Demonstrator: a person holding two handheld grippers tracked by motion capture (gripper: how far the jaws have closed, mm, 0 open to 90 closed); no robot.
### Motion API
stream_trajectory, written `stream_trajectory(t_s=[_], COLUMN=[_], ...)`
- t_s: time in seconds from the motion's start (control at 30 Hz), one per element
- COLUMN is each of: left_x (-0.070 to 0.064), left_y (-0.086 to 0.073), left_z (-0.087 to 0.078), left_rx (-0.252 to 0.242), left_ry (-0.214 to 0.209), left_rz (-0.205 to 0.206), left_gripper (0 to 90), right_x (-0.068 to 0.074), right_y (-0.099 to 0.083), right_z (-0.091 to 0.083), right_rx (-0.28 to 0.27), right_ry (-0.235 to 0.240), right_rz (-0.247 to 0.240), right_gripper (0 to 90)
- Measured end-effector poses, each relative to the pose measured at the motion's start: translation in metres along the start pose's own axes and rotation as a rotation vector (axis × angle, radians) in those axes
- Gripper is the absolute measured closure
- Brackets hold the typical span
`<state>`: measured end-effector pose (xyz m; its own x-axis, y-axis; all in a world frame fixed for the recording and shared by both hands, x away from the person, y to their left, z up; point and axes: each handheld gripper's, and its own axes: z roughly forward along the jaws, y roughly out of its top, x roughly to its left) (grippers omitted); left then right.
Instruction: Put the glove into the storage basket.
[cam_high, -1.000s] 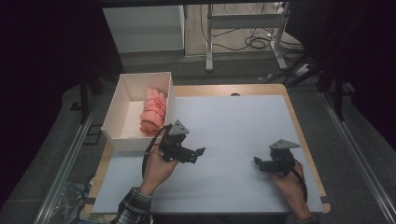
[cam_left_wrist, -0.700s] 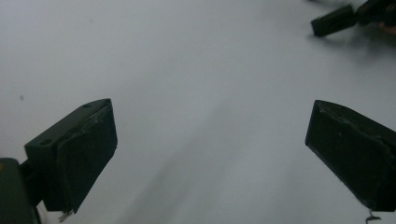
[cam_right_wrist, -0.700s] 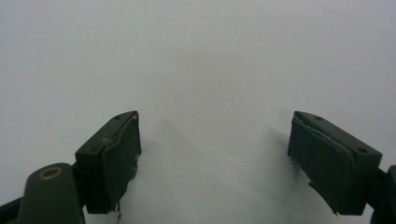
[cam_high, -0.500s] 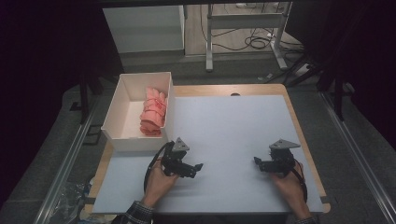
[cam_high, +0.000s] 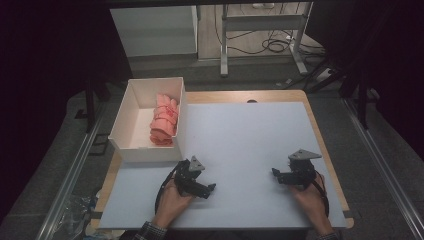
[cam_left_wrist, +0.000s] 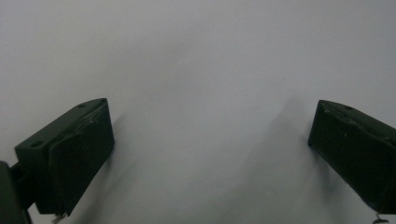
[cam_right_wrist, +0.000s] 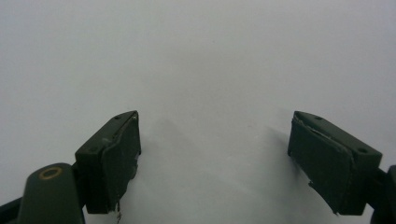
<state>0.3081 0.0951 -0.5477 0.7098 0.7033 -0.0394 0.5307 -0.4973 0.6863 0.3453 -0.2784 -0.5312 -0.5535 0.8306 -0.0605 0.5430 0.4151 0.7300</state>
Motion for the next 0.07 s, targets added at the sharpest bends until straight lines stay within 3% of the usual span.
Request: stream_trajectory(t_s=[0.07], left_x=[0.0001], left_y=[0.0001], left_z=[0.0001], left_rx=[0.001], left_ry=[0.000], left_rz=[0.002], left_gripper=[0.0], right_x=[0.0003], right_y=[0.0003], right_z=[0.0003], right_rx=[0.000], right_ry=[-0.002], right_rz=[-0.001], right_gripper=[17.4])
